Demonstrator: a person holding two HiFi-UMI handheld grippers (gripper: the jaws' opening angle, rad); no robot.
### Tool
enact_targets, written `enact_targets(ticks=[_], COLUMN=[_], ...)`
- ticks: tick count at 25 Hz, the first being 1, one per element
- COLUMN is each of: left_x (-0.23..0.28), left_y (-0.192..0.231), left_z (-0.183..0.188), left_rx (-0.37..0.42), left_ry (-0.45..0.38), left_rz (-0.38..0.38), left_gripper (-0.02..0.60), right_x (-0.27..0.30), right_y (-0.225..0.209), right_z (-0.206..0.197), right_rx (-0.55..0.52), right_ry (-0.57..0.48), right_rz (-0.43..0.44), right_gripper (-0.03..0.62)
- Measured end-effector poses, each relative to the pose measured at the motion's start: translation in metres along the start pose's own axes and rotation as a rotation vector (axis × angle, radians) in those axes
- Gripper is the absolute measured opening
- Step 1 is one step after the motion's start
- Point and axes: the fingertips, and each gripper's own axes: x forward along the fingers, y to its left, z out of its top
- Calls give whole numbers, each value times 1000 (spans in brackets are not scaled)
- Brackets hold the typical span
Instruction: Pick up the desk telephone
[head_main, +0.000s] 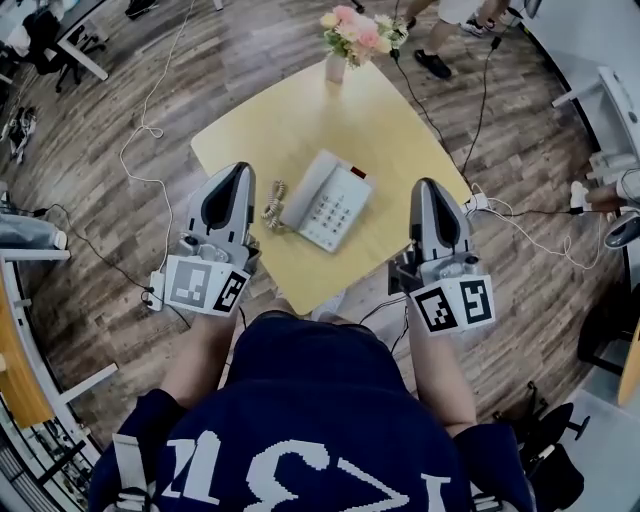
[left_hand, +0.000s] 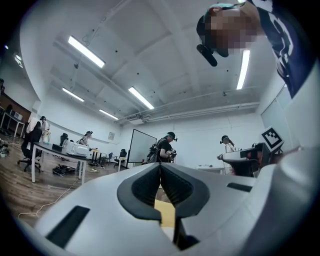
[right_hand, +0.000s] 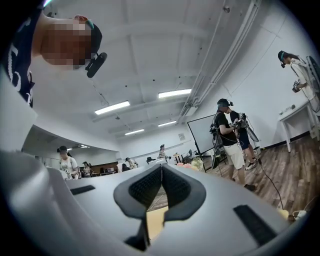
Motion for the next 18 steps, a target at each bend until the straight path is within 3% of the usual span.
enact_targets(ticks=[18], left_x=[27], left_y=[18], left_z=[-36], left_rx=[-19], left_ry=[80], left_rz=[-99], left_gripper=[15], right_x=[7], right_y=[-5], right_z=[-22], right_rx=[2], right_ry=[25], right_rz=[-102], right_gripper=[28])
